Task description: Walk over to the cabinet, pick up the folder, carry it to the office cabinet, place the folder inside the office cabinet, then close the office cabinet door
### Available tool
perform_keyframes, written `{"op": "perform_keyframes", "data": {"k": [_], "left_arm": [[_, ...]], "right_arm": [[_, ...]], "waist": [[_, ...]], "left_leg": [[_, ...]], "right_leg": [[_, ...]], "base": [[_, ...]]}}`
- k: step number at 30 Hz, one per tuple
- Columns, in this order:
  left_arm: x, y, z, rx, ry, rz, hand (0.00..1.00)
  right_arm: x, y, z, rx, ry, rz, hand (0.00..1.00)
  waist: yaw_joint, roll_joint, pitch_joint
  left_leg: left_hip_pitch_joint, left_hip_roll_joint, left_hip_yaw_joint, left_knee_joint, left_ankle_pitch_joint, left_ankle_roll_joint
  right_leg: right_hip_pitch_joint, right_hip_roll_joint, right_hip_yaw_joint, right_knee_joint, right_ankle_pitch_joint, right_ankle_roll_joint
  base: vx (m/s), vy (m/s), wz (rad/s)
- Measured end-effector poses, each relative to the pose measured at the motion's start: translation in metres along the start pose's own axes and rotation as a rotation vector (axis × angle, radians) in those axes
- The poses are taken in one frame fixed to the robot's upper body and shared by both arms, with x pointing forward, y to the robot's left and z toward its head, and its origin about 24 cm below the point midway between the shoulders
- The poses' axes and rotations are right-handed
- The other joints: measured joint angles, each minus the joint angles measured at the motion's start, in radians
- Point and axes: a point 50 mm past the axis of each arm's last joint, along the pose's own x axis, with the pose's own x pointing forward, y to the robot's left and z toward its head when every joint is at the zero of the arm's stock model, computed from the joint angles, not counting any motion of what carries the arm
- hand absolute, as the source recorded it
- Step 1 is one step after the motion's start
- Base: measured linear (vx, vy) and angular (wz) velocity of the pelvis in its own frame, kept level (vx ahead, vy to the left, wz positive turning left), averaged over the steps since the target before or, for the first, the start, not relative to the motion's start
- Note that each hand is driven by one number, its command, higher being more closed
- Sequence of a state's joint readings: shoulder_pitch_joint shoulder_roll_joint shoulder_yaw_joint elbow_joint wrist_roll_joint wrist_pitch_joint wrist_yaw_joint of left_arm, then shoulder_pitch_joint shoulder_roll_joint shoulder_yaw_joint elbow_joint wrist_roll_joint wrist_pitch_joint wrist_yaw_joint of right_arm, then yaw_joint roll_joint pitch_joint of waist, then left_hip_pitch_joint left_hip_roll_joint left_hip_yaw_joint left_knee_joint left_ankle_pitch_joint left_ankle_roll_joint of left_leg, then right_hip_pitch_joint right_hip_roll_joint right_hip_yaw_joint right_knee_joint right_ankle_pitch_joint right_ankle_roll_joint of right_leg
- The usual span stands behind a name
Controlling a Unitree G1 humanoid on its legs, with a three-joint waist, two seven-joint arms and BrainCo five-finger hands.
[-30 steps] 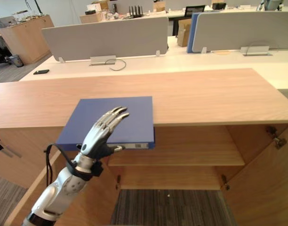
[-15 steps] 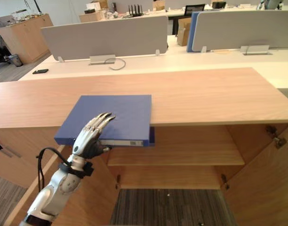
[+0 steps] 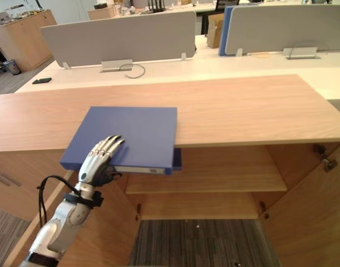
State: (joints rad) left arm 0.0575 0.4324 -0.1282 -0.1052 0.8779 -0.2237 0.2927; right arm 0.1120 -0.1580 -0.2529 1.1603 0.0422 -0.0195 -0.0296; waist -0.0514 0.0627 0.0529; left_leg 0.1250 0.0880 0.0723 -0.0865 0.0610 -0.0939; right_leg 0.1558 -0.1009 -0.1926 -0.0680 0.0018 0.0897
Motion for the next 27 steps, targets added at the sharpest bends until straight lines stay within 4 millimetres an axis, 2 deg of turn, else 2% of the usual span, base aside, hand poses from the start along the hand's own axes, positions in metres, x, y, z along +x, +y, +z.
{"op": "perform_keyframes", "data": {"k": [4,5,20,27], "left_arm": [[0.003,-0.002,-0.006,0.029,0.012,0.005,0.0],[0.004,-0.003,-0.007,0.044,0.015,0.009,1.0],[0.026,0.0,-0.026,0.235,0.059,0.111,1.0],[0.031,-0.001,-0.029,0.258,0.06,0.11,1.0]], "right_arm": [[0.0,0.002,-0.001,0.002,0.001,0.005,0.0],[0.0,0.002,-0.001,0.002,0.002,0.005,0.0],[0.0,0.002,0.006,0.001,-0.026,-0.011,0.0],[0.0,0.002,0.007,0.001,-0.028,-0.015,0.0]], "waist": [[0.0,0.0,0.0],[0.0,0.0,0.0],[-0.009,0.0,0.0],[-0.011,0.001,-0.001]], "left_leg": [[0.0,0.0,0.001,0.0,0.0,0.0],[0.0,0.001,0.001,0.0,0.0,0.0],[0.002,0.004,0.012,0.0,-0.005,-0.004],[0.002,0.004,0.015,0.0,-0.008,-0.004]], "right_leg": [[0.0,0.001,0.002,0.0,0.0,0.0],[0.0,0.001,0.002,0.0,0.0,0.0],[-0.002,0.004,0.007,-0.005,0.0,0.0],[-0.001,0.004,0.008,-0.008,0.0,0.0]], "base": [[0.0,0.0,0.0],[0.0,0.0,0.0],[0.0,0.001,0.0],[0.0,0.0,0.0]]}}
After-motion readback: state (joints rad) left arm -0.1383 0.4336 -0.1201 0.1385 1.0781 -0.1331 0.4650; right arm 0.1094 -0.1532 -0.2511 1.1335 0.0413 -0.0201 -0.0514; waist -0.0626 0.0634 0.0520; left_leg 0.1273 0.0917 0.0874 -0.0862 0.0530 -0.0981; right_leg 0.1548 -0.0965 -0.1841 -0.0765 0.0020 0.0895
